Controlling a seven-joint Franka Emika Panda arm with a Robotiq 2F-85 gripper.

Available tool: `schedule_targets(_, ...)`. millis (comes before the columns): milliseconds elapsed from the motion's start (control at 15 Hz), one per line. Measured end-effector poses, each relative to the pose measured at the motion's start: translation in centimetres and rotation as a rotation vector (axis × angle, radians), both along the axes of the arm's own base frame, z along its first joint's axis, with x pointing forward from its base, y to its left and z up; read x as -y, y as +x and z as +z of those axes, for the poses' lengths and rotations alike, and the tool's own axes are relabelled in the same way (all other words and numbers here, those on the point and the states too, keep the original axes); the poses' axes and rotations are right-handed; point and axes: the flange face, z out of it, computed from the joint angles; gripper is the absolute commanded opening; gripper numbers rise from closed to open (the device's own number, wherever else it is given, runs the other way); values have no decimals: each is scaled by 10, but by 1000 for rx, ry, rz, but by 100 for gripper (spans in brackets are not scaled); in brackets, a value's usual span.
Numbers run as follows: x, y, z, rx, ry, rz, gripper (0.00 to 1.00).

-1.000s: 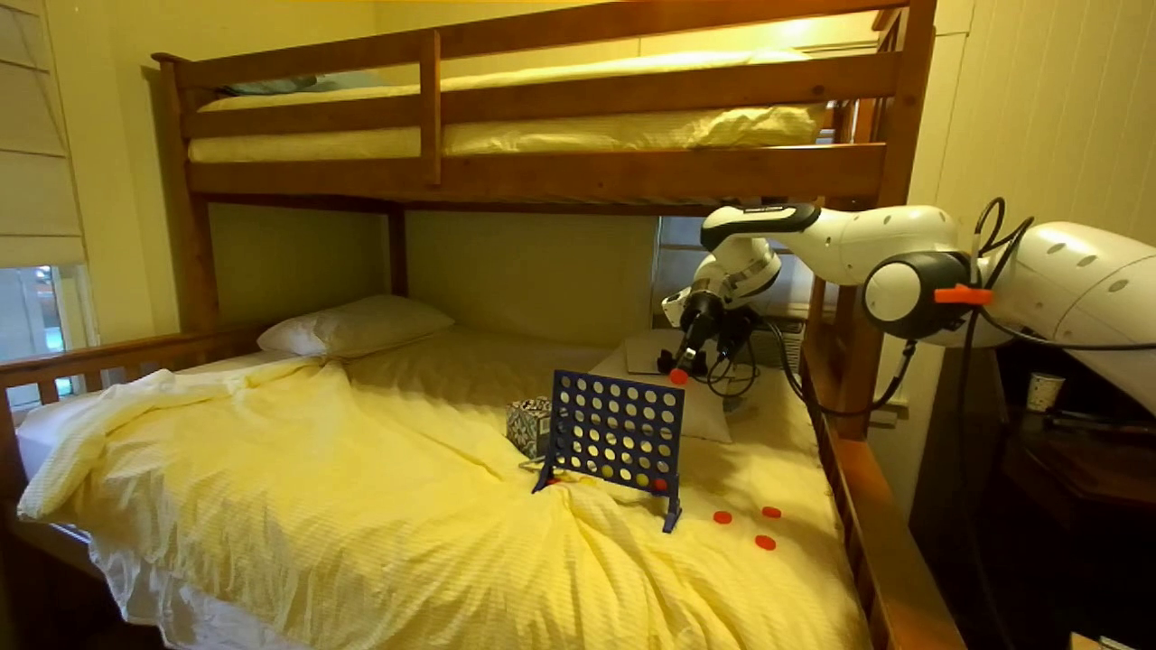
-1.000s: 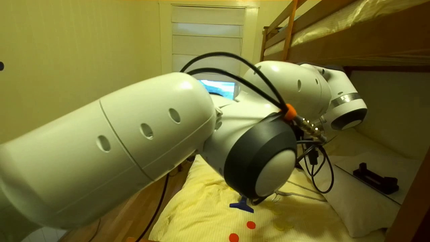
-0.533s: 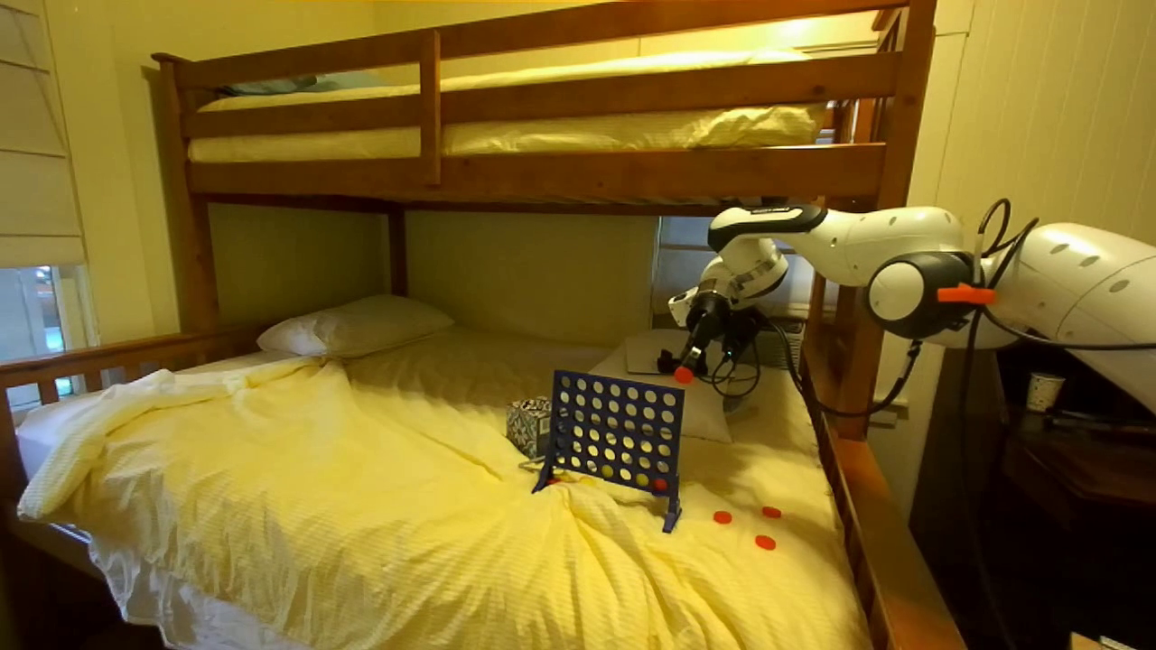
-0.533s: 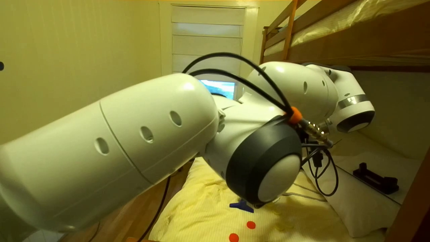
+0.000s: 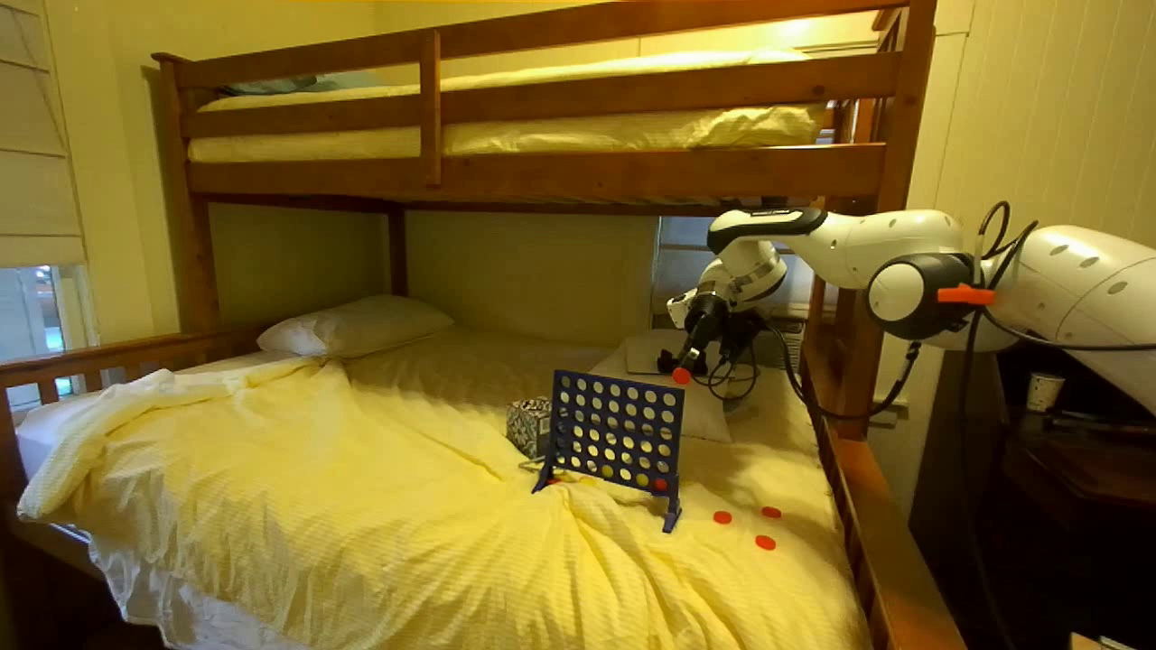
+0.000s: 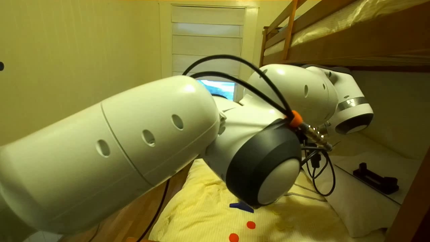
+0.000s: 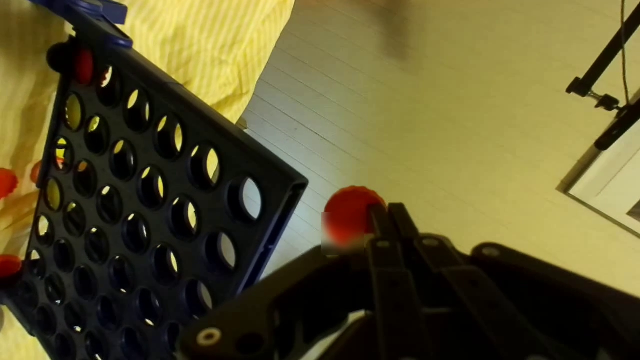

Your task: Put one orange disc in the blue board

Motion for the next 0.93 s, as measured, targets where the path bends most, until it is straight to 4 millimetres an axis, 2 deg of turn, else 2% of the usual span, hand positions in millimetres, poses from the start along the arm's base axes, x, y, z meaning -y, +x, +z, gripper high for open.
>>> schedule_targets(400,-1,1,-9,-3,16,5,1)
schedule_targets(933,6,-2,-8,15,29,1,1)
